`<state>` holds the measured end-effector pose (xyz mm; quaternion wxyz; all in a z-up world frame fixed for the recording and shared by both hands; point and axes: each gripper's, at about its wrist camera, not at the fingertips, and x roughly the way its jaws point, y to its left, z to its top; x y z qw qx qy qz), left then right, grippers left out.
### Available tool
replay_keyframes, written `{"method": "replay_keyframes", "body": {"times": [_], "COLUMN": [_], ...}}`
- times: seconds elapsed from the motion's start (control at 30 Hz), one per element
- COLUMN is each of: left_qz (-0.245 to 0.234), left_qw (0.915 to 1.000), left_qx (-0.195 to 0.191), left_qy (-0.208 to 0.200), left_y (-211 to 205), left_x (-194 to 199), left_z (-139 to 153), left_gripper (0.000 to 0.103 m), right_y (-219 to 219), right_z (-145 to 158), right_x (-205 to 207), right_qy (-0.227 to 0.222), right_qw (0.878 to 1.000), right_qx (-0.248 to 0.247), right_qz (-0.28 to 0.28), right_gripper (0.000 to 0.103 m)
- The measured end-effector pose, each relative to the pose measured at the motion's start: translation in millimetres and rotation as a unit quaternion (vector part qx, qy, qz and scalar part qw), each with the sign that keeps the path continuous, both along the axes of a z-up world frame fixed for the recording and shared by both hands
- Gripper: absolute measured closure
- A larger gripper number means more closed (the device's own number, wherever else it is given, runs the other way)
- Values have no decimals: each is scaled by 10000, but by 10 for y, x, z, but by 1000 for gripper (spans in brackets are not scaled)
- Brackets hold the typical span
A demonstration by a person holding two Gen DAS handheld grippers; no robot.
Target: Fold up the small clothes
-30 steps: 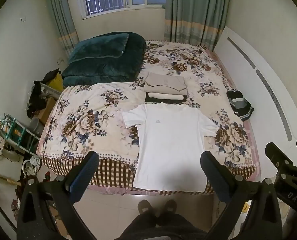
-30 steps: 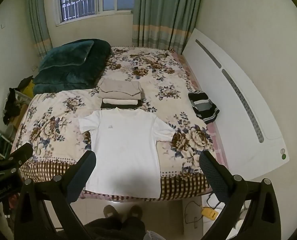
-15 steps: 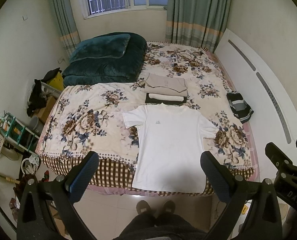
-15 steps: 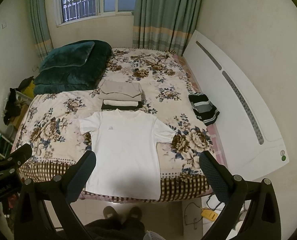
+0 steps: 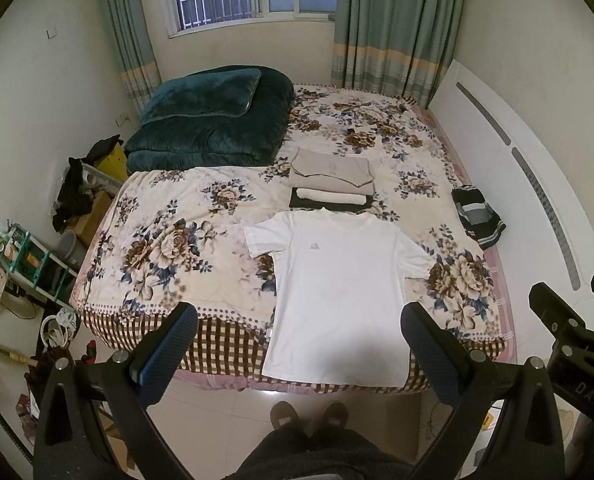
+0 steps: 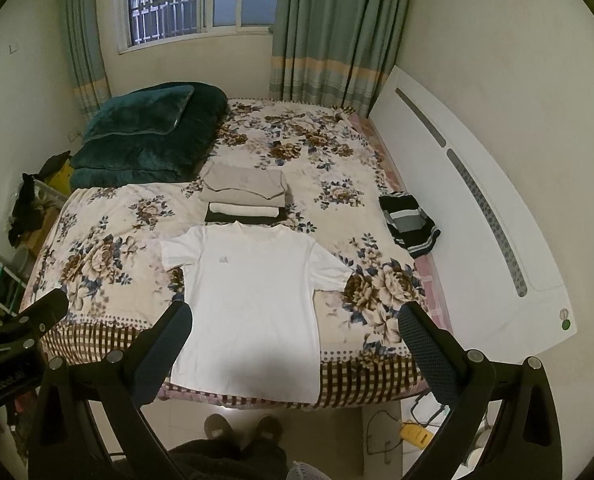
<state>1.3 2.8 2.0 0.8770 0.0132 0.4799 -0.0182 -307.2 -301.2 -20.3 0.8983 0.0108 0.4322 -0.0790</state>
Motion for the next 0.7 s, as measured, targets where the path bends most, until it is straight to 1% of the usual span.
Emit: {"method": "replay_keyframes", "body": {"times": [0.4,0.43,0.7], "left_qz": [20,13,14], "left_qw": [10000,10000,10000], "left_qx": [32,19,-3], "left_qy": [-2,4,1], "left_y": [-89,-69,-59], "left_x": [-28,-39,-45], "left_z": [-45,-9,-9], "left_gripper": [0,0,0], "right_y": [16,21,19], "right_z": [3,6,5], "right_x": [-27,-25,-30], "right_qy": [-6,-6,-13], "right_qw": [10000,10000,10000], "right_qx": [-12,-26,-32], "right_qz": [5,4,9], "right_gripper": [0,0,0]}}
